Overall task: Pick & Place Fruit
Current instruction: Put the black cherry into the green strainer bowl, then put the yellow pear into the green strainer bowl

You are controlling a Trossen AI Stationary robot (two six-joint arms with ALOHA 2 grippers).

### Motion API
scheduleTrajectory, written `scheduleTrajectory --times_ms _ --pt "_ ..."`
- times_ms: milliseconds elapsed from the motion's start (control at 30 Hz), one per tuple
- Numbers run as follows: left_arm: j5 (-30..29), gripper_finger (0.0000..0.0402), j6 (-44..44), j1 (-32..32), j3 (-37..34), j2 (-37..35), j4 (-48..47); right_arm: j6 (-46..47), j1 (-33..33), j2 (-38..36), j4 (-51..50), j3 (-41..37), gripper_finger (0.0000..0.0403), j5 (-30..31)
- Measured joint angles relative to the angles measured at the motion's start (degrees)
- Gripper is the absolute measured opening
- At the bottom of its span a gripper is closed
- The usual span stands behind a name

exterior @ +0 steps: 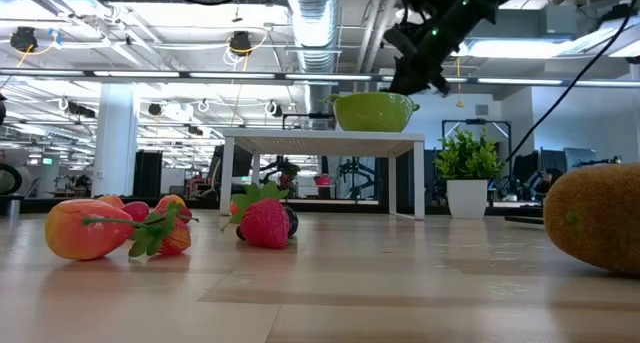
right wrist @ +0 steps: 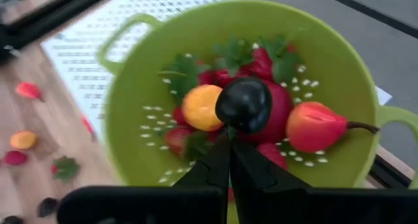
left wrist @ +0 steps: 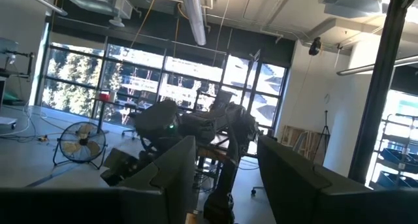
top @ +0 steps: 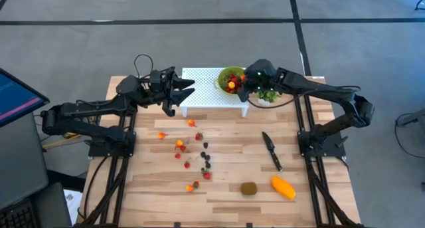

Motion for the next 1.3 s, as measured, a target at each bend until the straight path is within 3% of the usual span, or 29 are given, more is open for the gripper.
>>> scheduleTrajectory --times_ms 267,667,967,1300 --pt "0.00 0.0159 0.00 0.00 0.00 0.00 -0.02 0.04 0.09 0.70 0.25 0.00 0.0011 0.10" --pt "0.00 0.0159 0.00 0.00 0.00 0.00 -0.02 -1.83 1.98 0.21 -0.05 6.00 0.0100 -2.05" --pt "-0.01 0.0159 0.00 -0.01 0.00 0.00 0.00 -9.25 13.80 -0.04 0.25 17.67 0.0136 -3.89" --pt "0.00 0.0159 0.00 -0.01 0.00 0.00 0.00 -11.41 31.17 0.15 -7.43 22.97 0.0283 -3.85"
